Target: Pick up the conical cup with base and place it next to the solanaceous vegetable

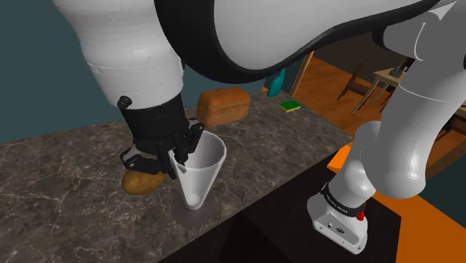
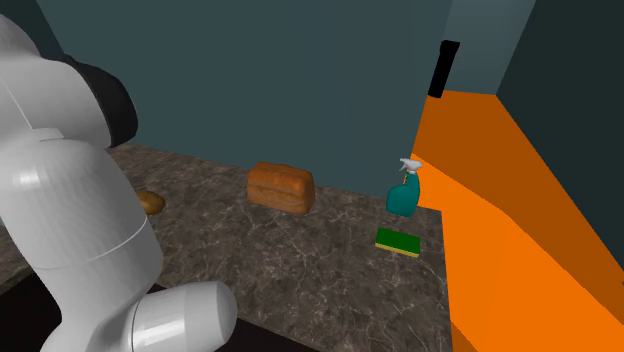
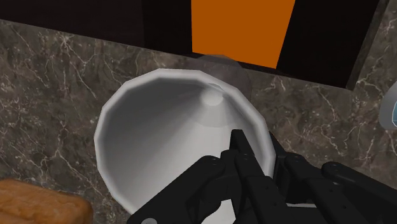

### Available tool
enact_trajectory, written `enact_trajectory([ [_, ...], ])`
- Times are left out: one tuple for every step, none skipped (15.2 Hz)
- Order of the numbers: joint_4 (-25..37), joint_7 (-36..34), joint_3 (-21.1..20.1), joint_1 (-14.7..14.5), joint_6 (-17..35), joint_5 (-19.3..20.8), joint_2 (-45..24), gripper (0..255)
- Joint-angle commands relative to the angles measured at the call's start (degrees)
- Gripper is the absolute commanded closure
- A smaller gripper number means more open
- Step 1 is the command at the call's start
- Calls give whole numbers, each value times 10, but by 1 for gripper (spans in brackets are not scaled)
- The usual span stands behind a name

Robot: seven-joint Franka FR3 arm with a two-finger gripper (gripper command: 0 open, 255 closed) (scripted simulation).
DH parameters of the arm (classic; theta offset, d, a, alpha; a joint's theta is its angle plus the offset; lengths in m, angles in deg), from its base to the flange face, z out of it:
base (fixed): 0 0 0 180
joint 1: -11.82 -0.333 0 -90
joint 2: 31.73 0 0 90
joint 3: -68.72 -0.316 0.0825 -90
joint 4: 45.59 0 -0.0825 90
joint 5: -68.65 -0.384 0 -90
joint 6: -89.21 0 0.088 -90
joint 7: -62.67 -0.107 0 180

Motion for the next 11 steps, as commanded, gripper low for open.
enact_trajectory([
  [-17, 1, 1, 2, 16, 0, 2, 255],
  [-23, 0, 1, 2, 23, 0, 1, 255],
  [-30, -1, 1, 2, 31, 1, 0, 255],
  [-37, -1, 1, 2, 38, 2, -1, 255],
  [-43, -2, 2, 2, 45, 2, -2, 255],
  [-49, -3, 2, 2, 53, 3, -4, 255],
  [-55, -3, 2, 2, 60, 4, -5, 255],
  [-61, -4, 2, 2, 67, 5, -7, 255],
  [-67, -5, 3, 2, 74, 6, -8, 255],
  [-73, -6, 3, 1, 82, 8, -10, 255],
  [-78, -7, 3, 1, 89, 9, -12, 255],
])
